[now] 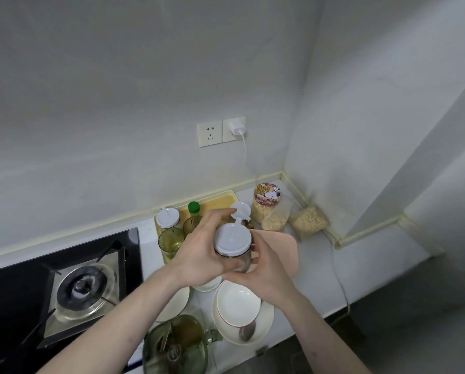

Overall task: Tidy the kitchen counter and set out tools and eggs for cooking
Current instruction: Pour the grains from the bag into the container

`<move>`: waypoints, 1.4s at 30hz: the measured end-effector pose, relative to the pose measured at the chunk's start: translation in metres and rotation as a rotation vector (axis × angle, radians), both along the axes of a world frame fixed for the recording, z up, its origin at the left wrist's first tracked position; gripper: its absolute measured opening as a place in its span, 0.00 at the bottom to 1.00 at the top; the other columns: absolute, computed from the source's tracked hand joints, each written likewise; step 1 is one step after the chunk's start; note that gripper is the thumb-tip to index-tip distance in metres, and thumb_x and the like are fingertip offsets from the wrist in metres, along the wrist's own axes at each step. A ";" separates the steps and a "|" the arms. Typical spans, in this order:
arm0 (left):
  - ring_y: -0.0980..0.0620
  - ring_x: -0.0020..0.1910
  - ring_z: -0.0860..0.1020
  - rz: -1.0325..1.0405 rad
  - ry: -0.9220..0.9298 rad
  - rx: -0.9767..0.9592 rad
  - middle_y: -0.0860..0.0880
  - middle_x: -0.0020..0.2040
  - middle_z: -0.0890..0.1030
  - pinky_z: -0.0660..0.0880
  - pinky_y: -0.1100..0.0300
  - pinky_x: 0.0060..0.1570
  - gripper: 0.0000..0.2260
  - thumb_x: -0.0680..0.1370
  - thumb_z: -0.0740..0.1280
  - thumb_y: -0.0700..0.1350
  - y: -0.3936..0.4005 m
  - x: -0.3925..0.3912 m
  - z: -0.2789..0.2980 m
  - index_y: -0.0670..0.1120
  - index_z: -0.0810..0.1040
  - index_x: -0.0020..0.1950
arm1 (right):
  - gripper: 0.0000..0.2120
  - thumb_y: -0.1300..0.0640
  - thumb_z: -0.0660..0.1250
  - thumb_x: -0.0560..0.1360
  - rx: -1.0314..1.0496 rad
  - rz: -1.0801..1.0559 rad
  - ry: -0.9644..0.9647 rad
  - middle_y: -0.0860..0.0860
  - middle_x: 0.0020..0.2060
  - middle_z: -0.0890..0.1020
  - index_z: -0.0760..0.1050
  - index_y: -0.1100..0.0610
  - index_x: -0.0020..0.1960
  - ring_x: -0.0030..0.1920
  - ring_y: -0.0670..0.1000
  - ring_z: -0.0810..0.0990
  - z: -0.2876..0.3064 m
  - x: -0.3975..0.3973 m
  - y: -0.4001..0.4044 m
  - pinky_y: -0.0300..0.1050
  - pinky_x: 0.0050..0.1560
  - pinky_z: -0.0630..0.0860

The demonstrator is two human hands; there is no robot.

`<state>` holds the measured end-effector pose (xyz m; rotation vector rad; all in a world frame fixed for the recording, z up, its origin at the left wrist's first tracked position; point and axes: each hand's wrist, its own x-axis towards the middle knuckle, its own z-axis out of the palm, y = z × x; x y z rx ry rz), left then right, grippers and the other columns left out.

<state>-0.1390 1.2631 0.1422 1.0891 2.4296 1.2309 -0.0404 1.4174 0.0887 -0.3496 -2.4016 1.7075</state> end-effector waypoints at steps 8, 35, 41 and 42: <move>0.74 0.72 0.59 -0.091 0.025 -0.045 0.62 0.76 0.60 0.62 0.82 0.60 0.45 0.66 0.80 0.59 0.017 -0.004 -0.002 0.56 0.62 0.78 | 0.39 0.53 0.86 0.58 -0.076 -0.344 0.010 0.32 0.55 0.79 0.72 0.39 0.64 0.56 0.39 0.79 -0.029 0.007 0.028 0.40 0.54 0.79; 0.61 0.60 0.77 0.262 -0.064 -0.125 0.66 0.69 0.69 0.80 0.62 0.50 0.21 0.74 0.76 0.51 -0.091 0.007 -0.034 0.61 0.76 0.65 | 0.41 0.56 0.81 0.68 -0.166 -1.046 -0.448 0.63 0.67 0.77 0.64 0.57 0.74 0.69 0.66 0.73 -0.141 -0.013 0.171 0.61 0.70 0.71; 0.63 0.60 0.76 0.319 -0.120 -0.139 0.67 0.68 0.69 0.79 0.62 0.50 0.21 0.74 0.76 0.50 -0.101 0.017 -0.041 0.61 0.76 0.65 | 0.40 0.55 0.81 0.68 -0.106 -0.991 -0.459 0.64 0.66 0.77 0.65 0.60 0.72 0.67 0.67 0.75 -0.158 -0.020 0.172 0.61 0.67 0.73; 0.63 0.60 0.76 0.332 -0.129 -0.144 0.68 0.68 0.69 0.79 0.62 0.50 0.21 0.74 0.76 0.50 -0.102 0.020 -0.043 0.61 0.76 0.65 | 0.41 0.54 0.81 0.68 -0.095 -0.982 -0.443 0.64 0.67 0.77 0.65 0.59 0.73 0.67 0.67 0.76 -0.161 -0.022 0.172 0.60 0.67 0.73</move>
